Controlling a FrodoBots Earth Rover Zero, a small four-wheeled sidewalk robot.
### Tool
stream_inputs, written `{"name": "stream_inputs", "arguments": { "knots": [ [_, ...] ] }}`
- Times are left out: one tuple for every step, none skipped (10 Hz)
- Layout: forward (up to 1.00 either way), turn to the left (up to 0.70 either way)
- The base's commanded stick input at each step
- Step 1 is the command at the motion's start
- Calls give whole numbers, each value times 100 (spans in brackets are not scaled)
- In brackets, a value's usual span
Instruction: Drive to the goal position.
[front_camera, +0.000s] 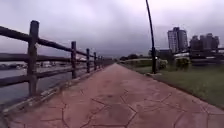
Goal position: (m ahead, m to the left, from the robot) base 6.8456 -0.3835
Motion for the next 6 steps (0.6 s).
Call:
{"name": "stream_inputs", "arguments": {
  "knots": [
    [100,0],
    [100,0],
    [100,0],
    [100,0],
    [100,0],
    [100,0]
  ]
}}
